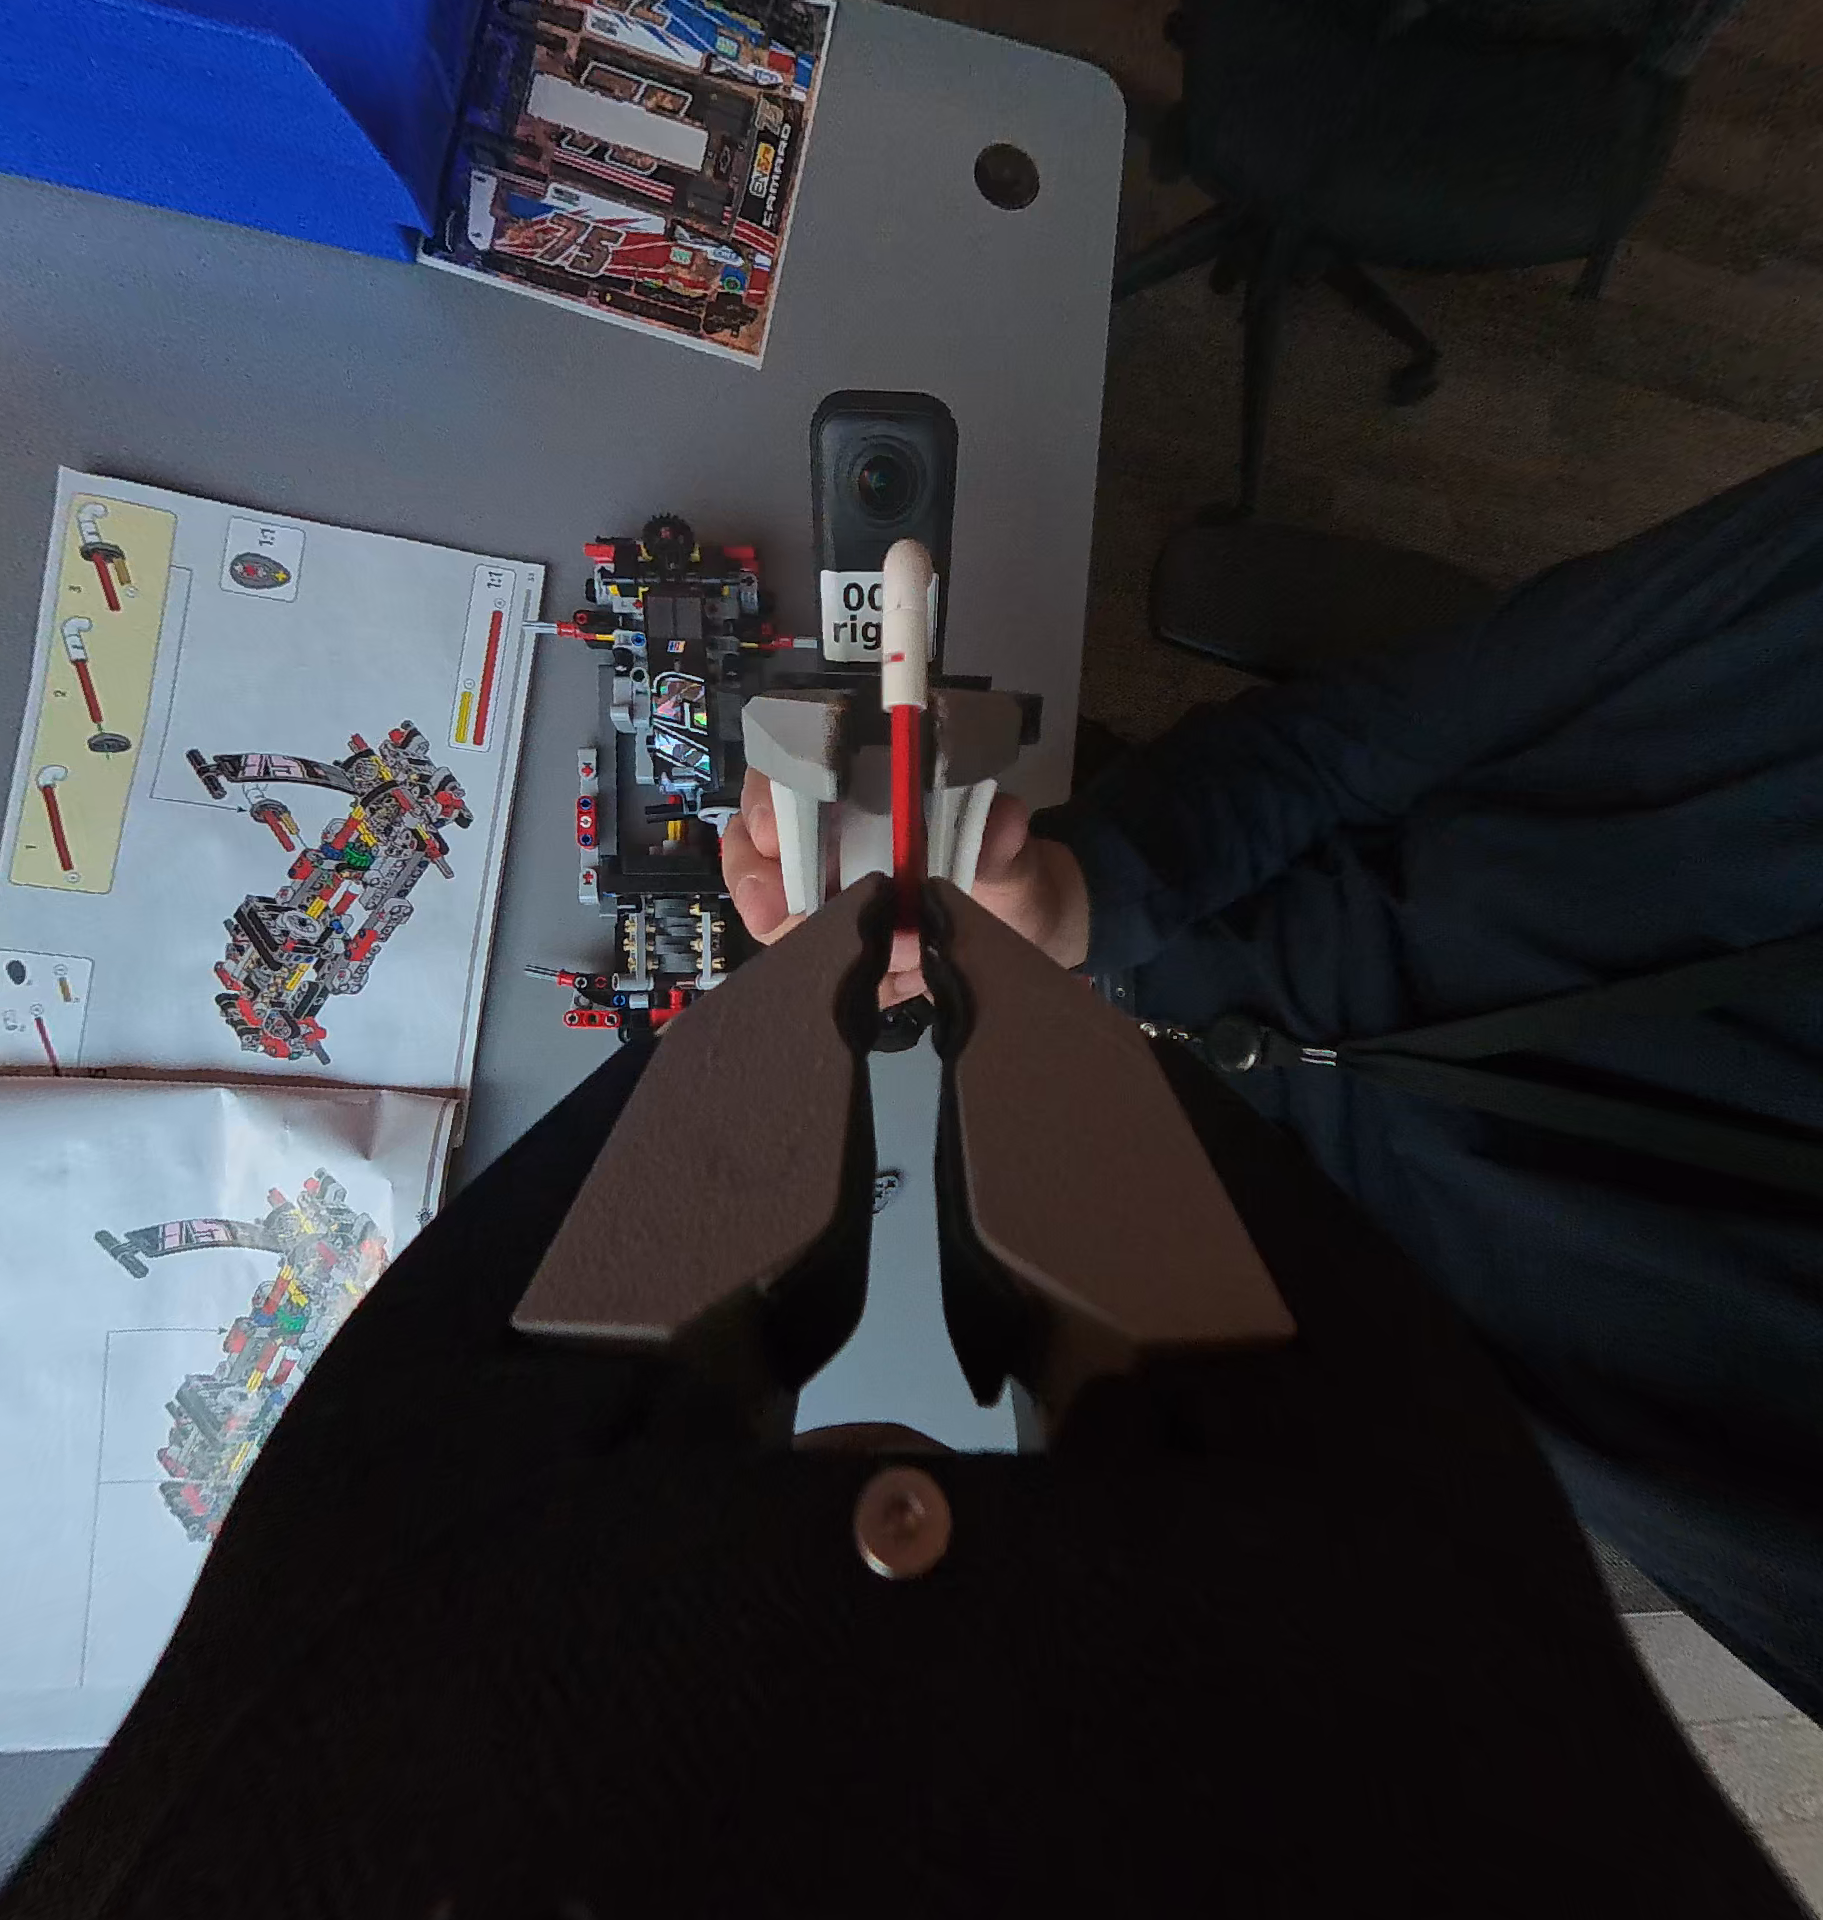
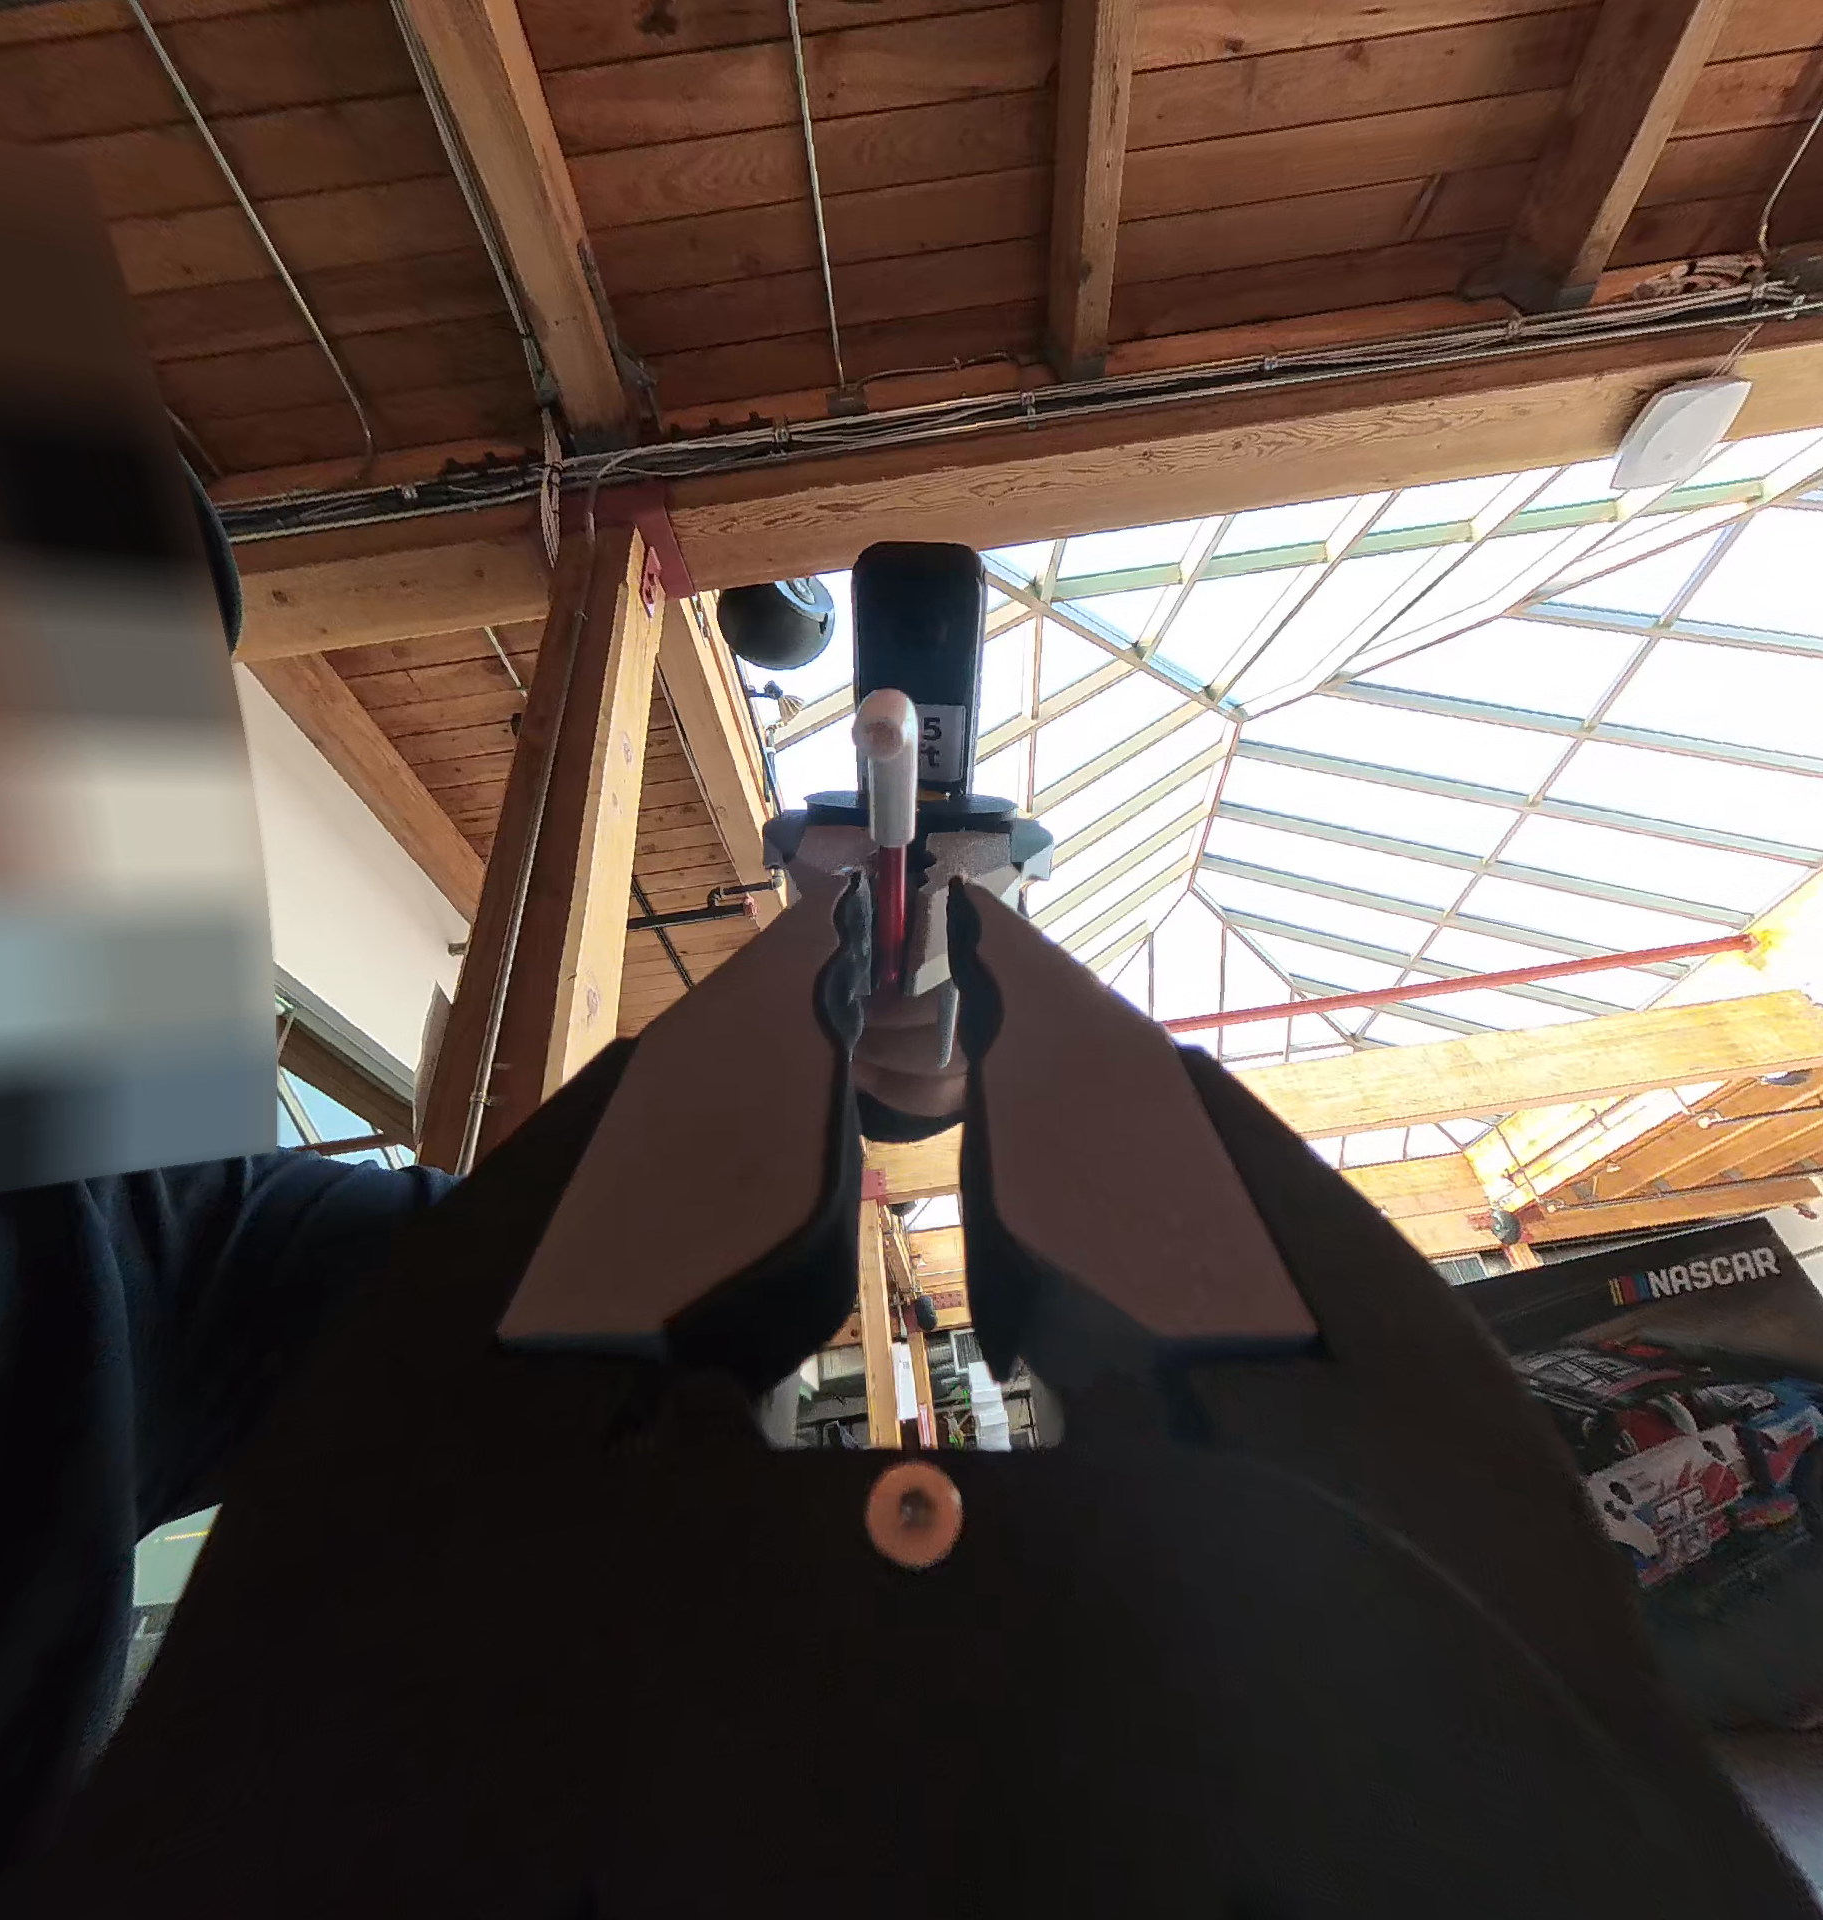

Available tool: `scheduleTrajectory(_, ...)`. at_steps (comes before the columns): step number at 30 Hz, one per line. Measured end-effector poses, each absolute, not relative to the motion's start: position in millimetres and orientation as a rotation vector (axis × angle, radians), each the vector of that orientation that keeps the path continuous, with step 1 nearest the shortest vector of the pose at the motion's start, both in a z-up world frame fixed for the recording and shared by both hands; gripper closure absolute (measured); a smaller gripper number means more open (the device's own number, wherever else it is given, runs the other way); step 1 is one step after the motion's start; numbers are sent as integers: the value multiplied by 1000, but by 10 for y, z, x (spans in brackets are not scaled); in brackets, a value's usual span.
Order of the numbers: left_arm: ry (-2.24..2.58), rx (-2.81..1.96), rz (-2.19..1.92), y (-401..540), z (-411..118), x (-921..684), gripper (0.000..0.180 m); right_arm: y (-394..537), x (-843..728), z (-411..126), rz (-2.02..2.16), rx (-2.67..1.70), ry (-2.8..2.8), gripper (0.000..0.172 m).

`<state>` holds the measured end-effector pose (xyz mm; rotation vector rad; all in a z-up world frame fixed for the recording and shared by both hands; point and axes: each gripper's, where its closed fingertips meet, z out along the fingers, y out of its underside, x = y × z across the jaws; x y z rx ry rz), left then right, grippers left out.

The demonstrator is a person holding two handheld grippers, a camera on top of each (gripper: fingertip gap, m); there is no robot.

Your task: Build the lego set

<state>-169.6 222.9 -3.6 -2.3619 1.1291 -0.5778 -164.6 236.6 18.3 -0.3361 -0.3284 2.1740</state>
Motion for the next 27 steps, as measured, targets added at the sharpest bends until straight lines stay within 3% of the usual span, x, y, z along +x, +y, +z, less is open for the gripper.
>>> scheduleTrajectory(8, 1119, -2368, -608, 2220, -80, -1670, 178, 2340, -1629, 211, 2151, -325, -357, 171)
scheduleTrajectory(27, 1127, -2371, -602, 2245, -123, -1649, 178, 2457, -1515, 203, 2185, -299, -286, 164)
